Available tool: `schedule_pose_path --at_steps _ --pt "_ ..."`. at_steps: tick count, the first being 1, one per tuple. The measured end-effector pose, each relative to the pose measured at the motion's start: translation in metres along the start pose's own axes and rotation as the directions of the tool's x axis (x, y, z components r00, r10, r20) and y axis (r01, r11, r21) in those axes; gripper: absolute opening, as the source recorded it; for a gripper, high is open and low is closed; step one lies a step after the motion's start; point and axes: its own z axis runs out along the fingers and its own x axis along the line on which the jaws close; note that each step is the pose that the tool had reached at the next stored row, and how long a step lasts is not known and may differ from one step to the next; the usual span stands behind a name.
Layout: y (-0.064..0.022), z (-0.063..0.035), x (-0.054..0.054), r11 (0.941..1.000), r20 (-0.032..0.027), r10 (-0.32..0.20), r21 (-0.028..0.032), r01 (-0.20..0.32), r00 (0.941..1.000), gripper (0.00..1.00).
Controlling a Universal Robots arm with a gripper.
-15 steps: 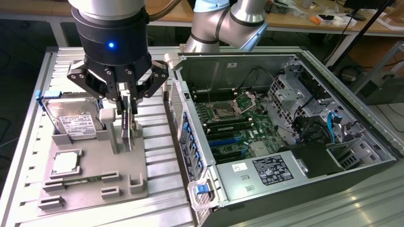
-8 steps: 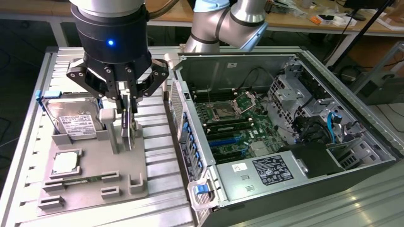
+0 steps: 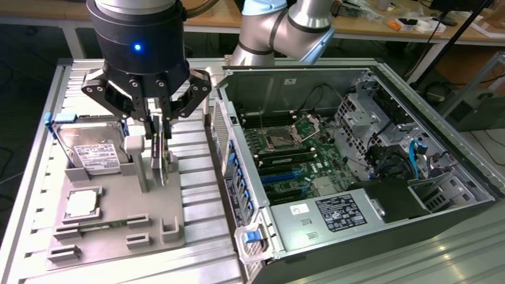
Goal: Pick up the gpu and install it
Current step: 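Pick up the gpu and move the gpu toward the slot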
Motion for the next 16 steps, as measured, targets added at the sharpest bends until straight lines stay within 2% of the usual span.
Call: schedule_pose_path --at_steps 16 --pt "0.0005 -0.0087 -0.0002 1.0 0.0 0.0 0.0001 0.0 1.0 0.27"
